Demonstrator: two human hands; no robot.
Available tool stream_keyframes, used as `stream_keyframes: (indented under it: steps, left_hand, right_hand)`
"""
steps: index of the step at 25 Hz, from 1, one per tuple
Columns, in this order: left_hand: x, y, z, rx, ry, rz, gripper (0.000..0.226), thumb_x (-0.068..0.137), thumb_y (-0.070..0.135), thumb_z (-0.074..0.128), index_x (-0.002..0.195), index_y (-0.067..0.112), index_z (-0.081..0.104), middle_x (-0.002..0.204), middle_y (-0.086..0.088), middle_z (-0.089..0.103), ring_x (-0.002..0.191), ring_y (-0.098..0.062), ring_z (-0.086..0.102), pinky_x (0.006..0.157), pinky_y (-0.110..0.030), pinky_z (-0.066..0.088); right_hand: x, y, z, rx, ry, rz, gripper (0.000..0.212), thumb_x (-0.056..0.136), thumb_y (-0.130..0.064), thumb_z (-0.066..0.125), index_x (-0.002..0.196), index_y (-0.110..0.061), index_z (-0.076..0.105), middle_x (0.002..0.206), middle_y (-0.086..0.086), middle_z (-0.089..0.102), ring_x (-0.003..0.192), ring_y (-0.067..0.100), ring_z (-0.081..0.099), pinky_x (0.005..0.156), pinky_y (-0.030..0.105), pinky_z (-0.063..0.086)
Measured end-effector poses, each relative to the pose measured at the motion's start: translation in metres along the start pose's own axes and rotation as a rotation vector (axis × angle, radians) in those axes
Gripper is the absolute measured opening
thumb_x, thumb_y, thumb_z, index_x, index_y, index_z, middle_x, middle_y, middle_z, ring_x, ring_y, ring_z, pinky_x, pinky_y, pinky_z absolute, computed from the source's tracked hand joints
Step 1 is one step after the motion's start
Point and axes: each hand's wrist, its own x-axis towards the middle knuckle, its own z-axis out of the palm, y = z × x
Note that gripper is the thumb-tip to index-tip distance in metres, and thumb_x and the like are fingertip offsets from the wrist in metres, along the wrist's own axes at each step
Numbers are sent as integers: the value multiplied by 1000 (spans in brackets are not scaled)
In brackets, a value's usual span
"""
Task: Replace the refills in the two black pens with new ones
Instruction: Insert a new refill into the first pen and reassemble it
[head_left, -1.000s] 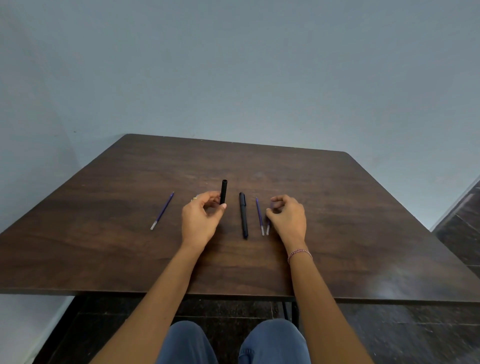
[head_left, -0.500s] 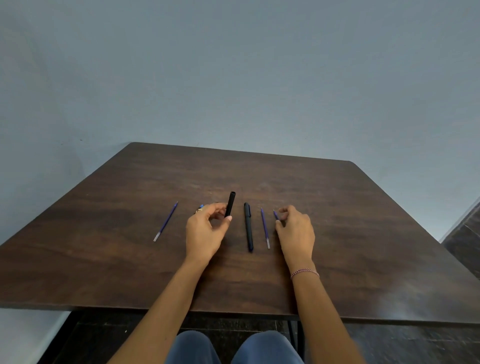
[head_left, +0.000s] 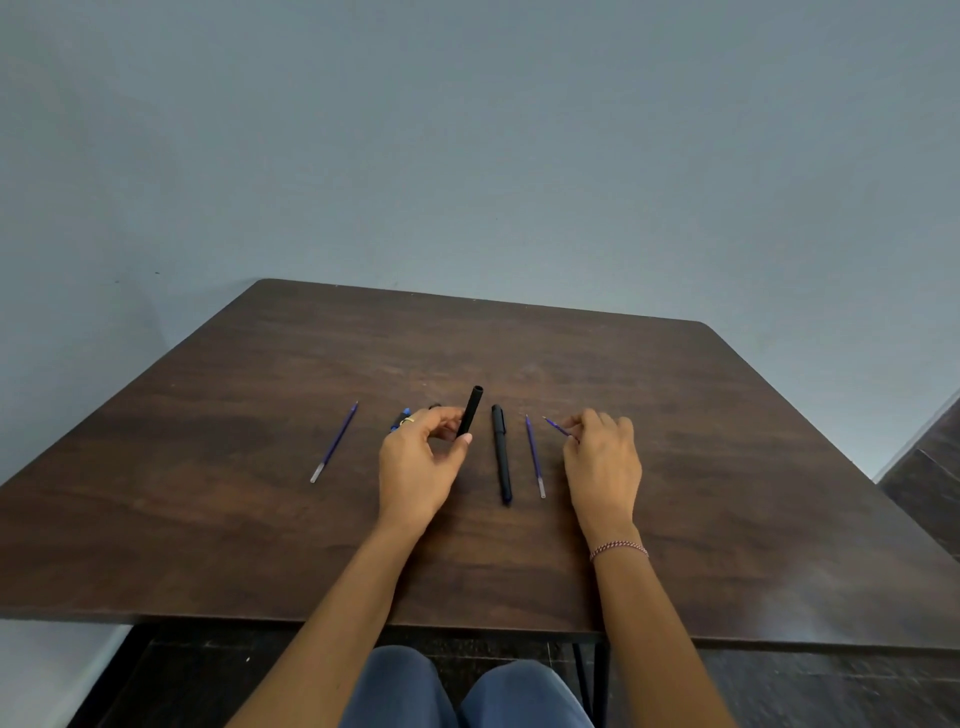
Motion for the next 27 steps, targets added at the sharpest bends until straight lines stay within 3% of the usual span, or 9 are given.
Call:
stream_keyframes:
  steps: [3, 5, 13, 18, 22, 25, 27]
  left_hand:
    - [0, 0, 0, -7, -2, -16, 28, 77, 14, 74, 104, 22, 69, 79, 26, 55, 79, 9, 56, 66, -4, 41]
    - [0, -1, 0, -10, -6, -17, 28, 78, 15, 74, 105, 22, 68, 81, 25, 56, 80, 9, 56, 67, -5, 41]
    - [0, -2, 1, -10, -22, -29, 29, 78, 15, 74, 106, 22, 68, 85, 19, 60, 81, 8, 57, 65, -4, 43]
    - [-1, -3, 2, 6, -28, -13, 30, 78, 14, 74, 107, 21, 68, 89, 14, 63, 82, 2, 59, 66, -2, 43]
    - [-2, -3, 1, 15, -13, -6, 28, 77, 13, 75, 103, 20, 69, 88, 12, 65, 79, 2, 59, 67, 0, 41]
    - [-1, -3, 2, 29, -10, 5, 26, 76, 13, 76, 100, 21, 70, 85, 14, 64, 77, 4, 59, 67, 0, 41]
    - [-1, -2, 2, 41, -13, 7, 26, 75, 13, 76, 99, 22, 70, 85, 14, 64, 77, 5, 59, 66, -1, 42]
  right_hand:
    - [1, 1, 1, -50, -28, -78, 37, 93, 1, 47, 127, -9, 58, 108, 8, 58, 105, 23, 47, 73, 32, 49]
    - [1, 1, 1, -62, -31, -101, 41, 92, 5, 46, 131, -6, 55, 110, 12, 52, 104, 25, 46, 76, 32, 49]
    - [-3, -2, -2, 50, 134, -147, 27, 89, 15, 45, 111, 6, 57, 107, 17, 47, 85, 21, 46, 74, 30, 48]
    - [-4, -5, -3, 183, 244, -215, 28, 86, 19, 46, 109, 6, 56, 105, 18, 48, 83, 23, 53, 74, 32, 53]
    - [-1, -6, -4, 417, 272, -171, 21, 96, 3, 40, 111, -3, 53, 112, 3, 43, 91, 0, 44, 82, 16, 44]
    - [-1, -4, -5, 590, 272, -171, 15, 99, -6, 41, 104, -17, 49, 105, -3, 47, 85, 0, 48, 78, 8, 42]
    - [-1, -4, -8, 727, 248, -104, 16, 99, -9, 44, 100, -25, 48, 96, -4, 55, 84, 5, 56, 76, 10, 46]
